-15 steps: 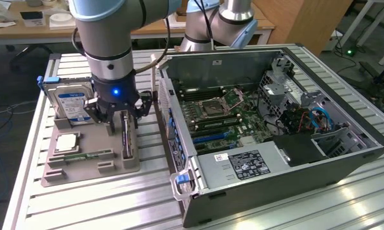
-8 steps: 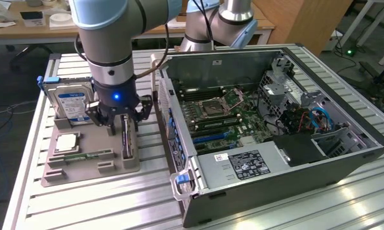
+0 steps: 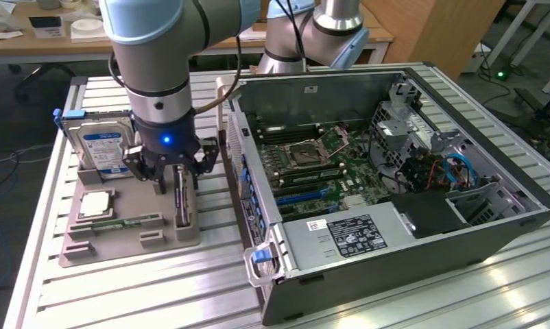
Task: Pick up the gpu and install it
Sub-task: 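Pick up the gpu and move the gpu toward the slot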
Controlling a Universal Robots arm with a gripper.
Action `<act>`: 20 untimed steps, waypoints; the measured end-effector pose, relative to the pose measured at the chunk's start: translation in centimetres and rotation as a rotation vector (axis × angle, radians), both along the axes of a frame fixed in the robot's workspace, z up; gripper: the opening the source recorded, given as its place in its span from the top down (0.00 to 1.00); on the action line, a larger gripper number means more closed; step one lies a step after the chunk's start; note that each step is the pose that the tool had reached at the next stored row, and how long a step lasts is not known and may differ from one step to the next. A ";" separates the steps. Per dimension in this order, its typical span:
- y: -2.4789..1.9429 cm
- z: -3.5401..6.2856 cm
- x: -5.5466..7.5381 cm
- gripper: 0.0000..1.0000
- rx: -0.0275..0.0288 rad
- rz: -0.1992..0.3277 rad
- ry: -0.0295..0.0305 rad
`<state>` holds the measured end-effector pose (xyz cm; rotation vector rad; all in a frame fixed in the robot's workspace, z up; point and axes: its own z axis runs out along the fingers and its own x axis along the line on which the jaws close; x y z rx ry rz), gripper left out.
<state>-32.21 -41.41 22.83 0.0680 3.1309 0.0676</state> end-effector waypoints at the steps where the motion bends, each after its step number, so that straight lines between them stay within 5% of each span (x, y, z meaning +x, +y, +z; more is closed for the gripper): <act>1: -0.01 -0.14 0.0 0.41 -0.0002 0.000 0.0003; 15: -0.02 -0.85 0.0 0.41 -0.0006 -0.001 0.0003; 18: -0.01 -0.92 0.0 0.56 -0.0004 -0.001 -0.0001; 20: -0.03 -1.05 0.0 0.56 -0.0007 -0.002 0.0003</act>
